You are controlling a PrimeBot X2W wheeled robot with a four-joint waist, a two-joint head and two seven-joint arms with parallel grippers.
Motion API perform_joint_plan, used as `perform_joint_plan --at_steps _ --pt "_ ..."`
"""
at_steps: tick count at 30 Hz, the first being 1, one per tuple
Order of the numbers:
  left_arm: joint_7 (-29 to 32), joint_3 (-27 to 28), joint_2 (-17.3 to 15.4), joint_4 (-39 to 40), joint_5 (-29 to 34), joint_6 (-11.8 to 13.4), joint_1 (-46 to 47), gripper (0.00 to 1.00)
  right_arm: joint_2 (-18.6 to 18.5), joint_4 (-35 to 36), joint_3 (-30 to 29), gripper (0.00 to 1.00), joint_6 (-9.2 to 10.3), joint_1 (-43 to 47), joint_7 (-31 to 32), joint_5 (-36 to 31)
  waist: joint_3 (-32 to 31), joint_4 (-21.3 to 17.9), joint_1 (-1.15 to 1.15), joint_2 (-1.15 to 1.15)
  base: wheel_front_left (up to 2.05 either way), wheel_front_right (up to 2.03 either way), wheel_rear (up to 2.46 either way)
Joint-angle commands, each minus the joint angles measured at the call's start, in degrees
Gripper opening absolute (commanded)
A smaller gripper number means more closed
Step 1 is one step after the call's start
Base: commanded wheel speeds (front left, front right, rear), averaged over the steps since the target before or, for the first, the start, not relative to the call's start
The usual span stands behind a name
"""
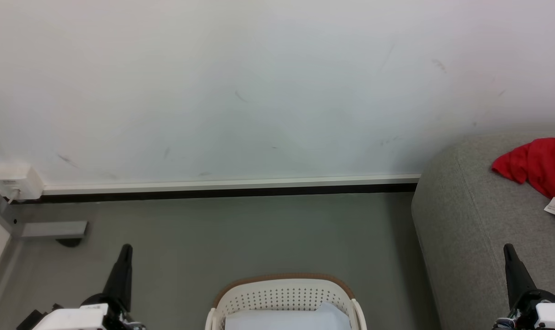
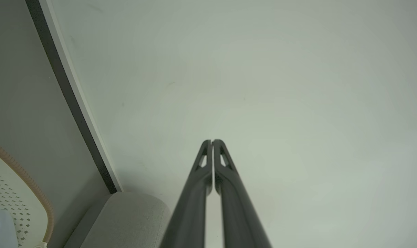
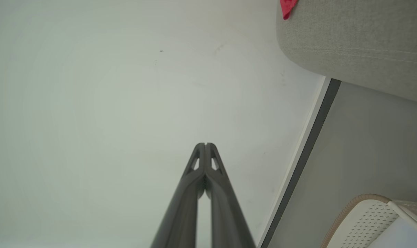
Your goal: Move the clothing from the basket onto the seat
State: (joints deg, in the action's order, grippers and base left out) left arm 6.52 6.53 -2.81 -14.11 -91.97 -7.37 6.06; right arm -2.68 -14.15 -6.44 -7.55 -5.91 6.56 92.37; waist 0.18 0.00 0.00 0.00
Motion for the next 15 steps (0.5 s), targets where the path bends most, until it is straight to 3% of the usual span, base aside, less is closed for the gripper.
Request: perform_joint_plan --at_steps 1,15 --pt "0.23 0.14 -0.12 0.15 -0.81 -0.23 0.40 0.00 -0.38 0.24 -0.19 0.00 0.12 -0.71 0.14 0.10 0.00 0.00 0.00 0.00 0.00 0.00 0.00" --pt "0.23 0.14 -0.12 0.15 -0.81 -0.23 0.40 0.00 -0.38 0.24 -0.19 0.00 0.12 -0.71 0.14 0.10 0.00 0.00 0.00 0.00 0.00 0.00 0.00"
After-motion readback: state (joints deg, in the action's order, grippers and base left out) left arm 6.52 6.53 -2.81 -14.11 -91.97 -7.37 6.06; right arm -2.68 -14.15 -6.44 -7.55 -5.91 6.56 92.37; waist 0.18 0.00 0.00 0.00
